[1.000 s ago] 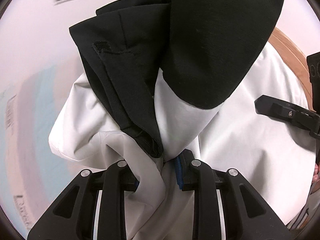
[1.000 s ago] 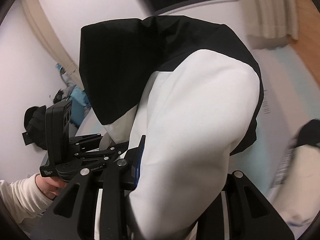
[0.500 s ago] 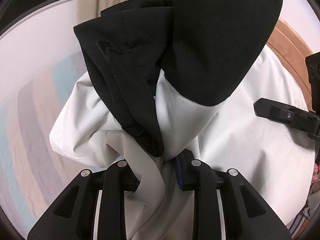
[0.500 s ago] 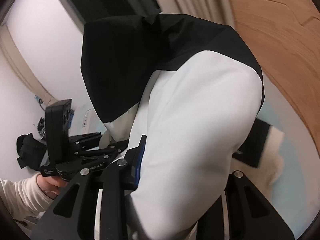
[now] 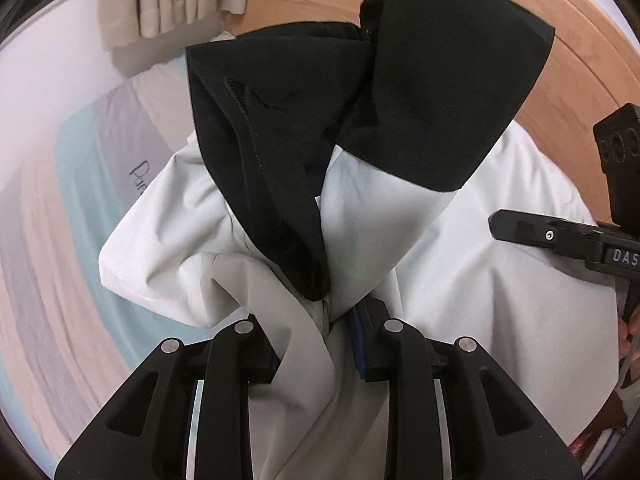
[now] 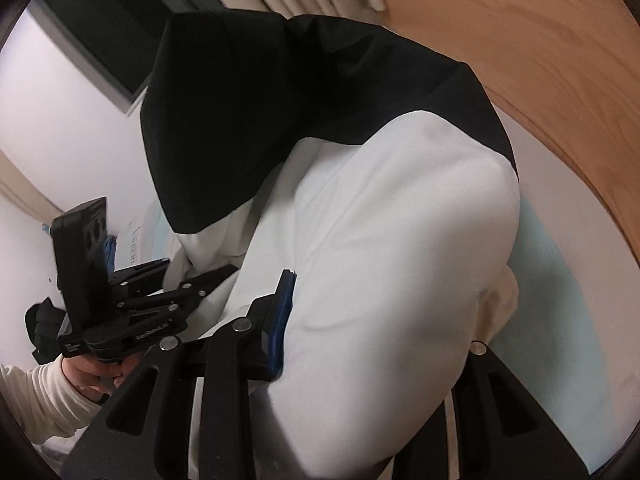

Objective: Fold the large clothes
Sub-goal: 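Carry the jacket bundle with both grippers toward the clothes stack by the headboard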

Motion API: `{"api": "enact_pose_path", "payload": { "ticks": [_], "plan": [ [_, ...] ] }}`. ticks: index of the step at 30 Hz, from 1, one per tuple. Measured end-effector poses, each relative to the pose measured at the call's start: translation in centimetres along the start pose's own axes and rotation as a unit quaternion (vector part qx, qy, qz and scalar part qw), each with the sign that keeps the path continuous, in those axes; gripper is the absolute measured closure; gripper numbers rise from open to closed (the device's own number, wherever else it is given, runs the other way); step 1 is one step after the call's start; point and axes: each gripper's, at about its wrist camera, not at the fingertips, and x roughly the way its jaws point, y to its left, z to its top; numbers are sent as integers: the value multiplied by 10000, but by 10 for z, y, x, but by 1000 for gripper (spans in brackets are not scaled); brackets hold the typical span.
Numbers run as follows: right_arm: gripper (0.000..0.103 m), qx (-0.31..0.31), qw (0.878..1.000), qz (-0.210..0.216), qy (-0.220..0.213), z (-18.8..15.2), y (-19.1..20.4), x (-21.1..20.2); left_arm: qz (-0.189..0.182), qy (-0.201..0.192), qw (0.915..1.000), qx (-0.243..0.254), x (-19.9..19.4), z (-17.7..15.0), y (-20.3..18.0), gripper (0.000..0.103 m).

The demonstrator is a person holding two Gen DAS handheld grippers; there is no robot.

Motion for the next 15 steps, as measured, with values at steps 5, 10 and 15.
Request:
{"api": "enact_pose_path", "payload": {
  "ticks": [5, 10, 15],
  "plan": [
    [72, 298, 9994, -178, 95, -15, -26, 21, -4, 70, 10000, -62, 17, -3, -7, 76],
    [68, 444, 9982, -375, 136, -30, -32, 40, 134, 79, 9999, 66, 38, -26, -11, 67],
    [57, 427, 9952, -876, 69, -28, -23, 51, 241, 0, 9997, 96, 36, -34, 0, 57]
  ]
}}
